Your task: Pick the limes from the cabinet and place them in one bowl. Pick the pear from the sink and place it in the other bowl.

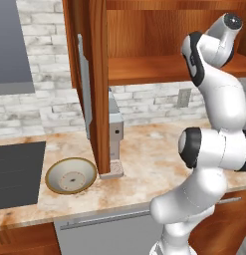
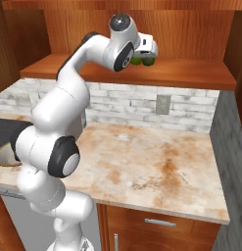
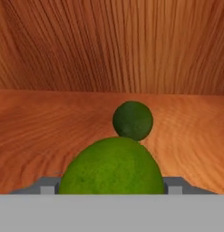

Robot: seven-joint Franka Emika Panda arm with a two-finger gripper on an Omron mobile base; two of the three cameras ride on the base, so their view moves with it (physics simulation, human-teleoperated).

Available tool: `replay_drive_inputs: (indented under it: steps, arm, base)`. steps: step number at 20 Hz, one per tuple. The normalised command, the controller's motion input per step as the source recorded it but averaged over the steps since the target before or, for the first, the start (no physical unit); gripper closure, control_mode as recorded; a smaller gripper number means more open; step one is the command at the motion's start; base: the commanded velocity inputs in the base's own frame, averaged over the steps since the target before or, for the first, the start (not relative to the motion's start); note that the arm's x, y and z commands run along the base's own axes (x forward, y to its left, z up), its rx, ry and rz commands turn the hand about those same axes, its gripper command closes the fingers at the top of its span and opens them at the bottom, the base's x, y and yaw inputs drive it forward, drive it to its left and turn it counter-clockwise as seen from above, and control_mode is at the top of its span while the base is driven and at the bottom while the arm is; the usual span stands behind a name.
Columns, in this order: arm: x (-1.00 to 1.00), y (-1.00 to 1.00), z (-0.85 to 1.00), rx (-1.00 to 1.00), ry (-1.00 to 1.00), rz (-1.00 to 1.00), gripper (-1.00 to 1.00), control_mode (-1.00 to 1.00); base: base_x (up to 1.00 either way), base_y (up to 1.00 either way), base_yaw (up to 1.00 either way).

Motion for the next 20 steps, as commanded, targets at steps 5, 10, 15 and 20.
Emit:
replay_drive_inputs:
  steps: [5, 10, 15, 20]
  arm:
    - [-0.92, 0.00, 0.07, 0.00, 0.00, 0.00, 1.00, -1.00]
    - [-0.93, 0.00, 0.00, 0.00, 0.00, 0.00, 1.00, -1.00]
    - [-0.75, 0.12, -0.01, 0.00, 0.00, 0.00, 1.00, -1.00]
    - [-0.22, 0.29, -0.15, 0.00, 0.02, -0.02, 1.00, -1.00]
  base:
    - [0.00, 0.00, 0.00]
    - [0.00, 0.00, 0.00]
    - [0.00, 0.00, 0.00]
    - [0.00, 0.00, 0.00]
